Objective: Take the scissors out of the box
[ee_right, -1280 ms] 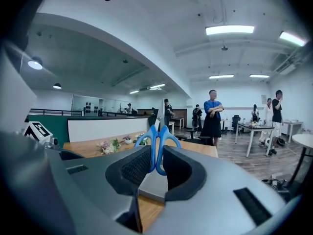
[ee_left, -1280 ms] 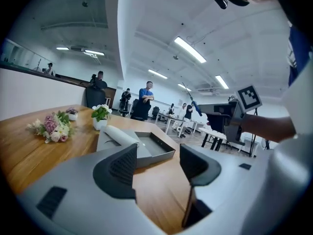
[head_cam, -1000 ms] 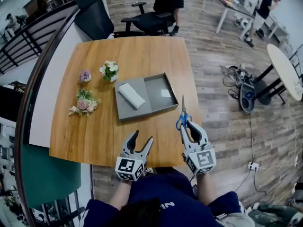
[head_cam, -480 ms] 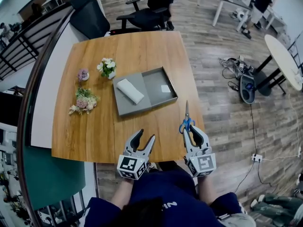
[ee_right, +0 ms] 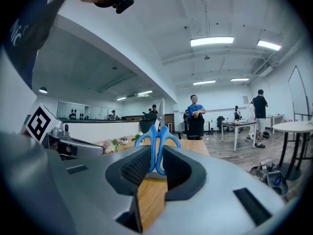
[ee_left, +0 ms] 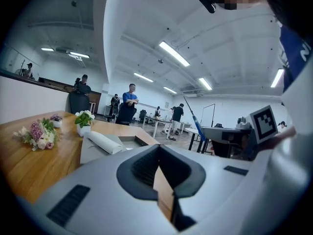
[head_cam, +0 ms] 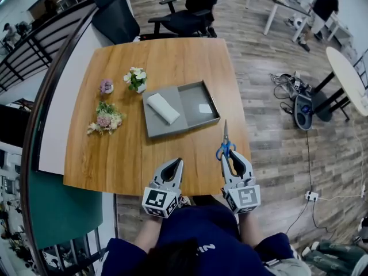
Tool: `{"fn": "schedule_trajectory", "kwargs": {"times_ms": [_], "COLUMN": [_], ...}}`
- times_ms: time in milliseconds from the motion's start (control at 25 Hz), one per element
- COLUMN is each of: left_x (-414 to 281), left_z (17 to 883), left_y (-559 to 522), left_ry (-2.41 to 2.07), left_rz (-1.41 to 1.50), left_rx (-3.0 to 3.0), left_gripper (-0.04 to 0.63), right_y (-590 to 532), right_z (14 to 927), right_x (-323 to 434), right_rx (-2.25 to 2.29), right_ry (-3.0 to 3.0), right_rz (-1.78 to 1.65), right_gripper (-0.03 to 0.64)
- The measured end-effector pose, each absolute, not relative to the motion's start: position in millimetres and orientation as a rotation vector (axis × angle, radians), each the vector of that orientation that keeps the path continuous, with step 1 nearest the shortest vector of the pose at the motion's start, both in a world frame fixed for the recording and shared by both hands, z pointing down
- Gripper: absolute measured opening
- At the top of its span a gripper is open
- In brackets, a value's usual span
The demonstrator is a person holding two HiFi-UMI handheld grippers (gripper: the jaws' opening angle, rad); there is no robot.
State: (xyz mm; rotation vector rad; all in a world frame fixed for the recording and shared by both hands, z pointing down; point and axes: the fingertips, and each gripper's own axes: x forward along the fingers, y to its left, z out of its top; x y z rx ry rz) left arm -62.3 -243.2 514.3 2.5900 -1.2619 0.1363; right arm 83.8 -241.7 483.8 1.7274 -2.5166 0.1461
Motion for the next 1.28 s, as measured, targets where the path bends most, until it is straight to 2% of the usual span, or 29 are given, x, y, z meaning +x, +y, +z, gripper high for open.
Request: {"fn": "schedule_trajectory", "kwargs": {"times_ms": [1280], "left_x": [-86], "left_z": [519], "left_y": [-257], "left_ry": [-1.410], "left_rz": [0.150], "left_rx": [2.501], "left_gripper": [0.003], "right_y": [-265], "right_z": [471], "right_x": [79], "right_rx": [1.694], "right_ry": [-2.519], "right_rz": [0.087], "right_gripper": [0.086]}}
